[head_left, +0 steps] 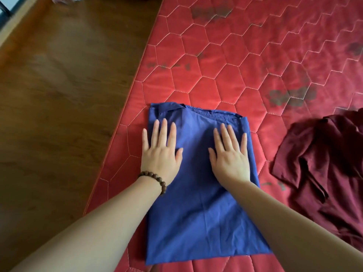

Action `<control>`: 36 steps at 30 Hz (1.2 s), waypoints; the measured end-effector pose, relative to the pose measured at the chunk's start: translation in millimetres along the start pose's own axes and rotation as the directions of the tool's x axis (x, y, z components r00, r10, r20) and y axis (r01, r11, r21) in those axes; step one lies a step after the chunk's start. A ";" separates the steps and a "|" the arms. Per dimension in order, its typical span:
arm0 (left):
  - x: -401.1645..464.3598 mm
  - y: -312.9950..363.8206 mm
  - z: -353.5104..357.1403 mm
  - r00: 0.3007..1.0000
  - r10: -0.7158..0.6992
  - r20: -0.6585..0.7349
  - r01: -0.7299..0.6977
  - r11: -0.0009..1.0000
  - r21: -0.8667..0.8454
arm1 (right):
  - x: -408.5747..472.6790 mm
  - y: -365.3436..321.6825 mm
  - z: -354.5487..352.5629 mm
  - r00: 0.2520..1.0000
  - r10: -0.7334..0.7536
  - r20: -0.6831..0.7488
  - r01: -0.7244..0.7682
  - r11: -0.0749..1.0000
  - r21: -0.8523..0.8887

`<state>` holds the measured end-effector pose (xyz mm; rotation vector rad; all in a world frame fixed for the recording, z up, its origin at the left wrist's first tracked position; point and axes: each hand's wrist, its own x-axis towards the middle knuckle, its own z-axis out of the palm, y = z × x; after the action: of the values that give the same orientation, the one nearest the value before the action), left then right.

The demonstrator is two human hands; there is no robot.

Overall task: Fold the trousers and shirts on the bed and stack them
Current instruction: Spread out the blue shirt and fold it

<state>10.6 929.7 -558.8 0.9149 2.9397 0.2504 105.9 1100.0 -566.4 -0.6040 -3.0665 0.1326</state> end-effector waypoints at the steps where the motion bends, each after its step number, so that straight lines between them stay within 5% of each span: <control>1: -12.2 4.4 0.6 0.999 0.042 -0.014 -0.042 0.999 0.004 | -8.7 -4.6 -2.0 0.999 -0.041 -0.015 0.041 0.999 0.028; 5: -61.1 13.2 8.2 0.978 0.203 0.057 -0.206 0.976 0.063 | -52.8 -25.0 1.1 0.963 -0.251 0.096 0.244 0.967 0.078; 12: -104.8 -7.3 -1.4 0.992 0.094 0.086 -0.098 0.994 0.049 | -96.1 10.6 -5.1 0.989 0.077 0.124 -0.074 0.997 -0.025; 17: -157.5 -0.5 -1.2 0.965 0.200 0.169 -0.207 0.978 0.029 | -141.4 -6.3 -7.5 0.972 -0.125 0.200 0.127 0.992 0.003; 19: -170.0 -2.2 -8.1 0.967 0.180 0.181 -0.183 0.983 0.001 | -154.5 1.0 -12.8 0.975 -0.065 0.212 0.066 0.998 0.005; 22: -179.3 -0.4 -18.3 0.991 0.086 0.101 -0.059 0.968 -0.245 | -164.8 16.3 -23.3 0.986 0.072 0.151 -0.087 0.992 0.093; 26: -176.5 8.3 -36.3 0.929 -0.327 0.176 0.362 0.695 -0.622 | -163.8 31.5 -40.6 0.954 0.228 0.196 -0.277 0.921 0.275; 29: -166.9 5.8 -45.5 0.813 -0.487 0.320 0.571 0.561 -0.599 | -156.9 46.1 -48.0 0.885 0.347 0.309 -0.438 0.847 0.301; 32: -167.5 4.9 -48.5 0.787 -0.441 0.432 0.617 0.587 -0.524 | -148.8 55.0 -53.9 0.793 0.406 0.453 -0.561 0.778 0.284; 36: -174.5 -1.2 -45.5 0.729 -0.455 0.512 0.684 0.522 -0.510 | -150.9 62.7 -55.8 0.771 0.393 0.500 -0.571 0.775 0.271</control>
<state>149.1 823.4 -513.7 -0.1544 2.3294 0.9389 270.9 1105.1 -515.6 -1.5038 -2.9819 1.0143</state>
